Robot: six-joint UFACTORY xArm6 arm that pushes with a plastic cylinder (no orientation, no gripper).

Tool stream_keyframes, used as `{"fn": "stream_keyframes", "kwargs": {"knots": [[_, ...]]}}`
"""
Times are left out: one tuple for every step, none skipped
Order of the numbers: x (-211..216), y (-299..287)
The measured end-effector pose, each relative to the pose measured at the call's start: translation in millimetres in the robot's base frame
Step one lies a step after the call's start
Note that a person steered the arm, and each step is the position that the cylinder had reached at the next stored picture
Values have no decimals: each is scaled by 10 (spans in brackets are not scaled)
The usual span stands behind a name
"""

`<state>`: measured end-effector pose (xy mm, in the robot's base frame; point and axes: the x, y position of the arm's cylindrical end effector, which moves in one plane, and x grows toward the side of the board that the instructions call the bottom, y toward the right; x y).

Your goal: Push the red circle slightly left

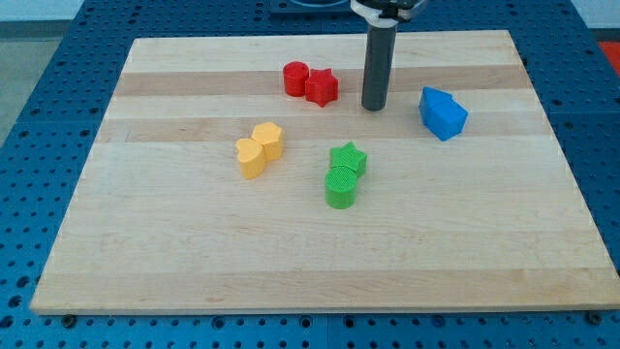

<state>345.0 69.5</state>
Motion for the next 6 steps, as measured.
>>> {"fn": "stream_keyframes", "kwargs": {"knots": [[-546, -42], [-612, -340], [-681, -884], [-743, -942], [-963, -942], [-976, -1124]]}}
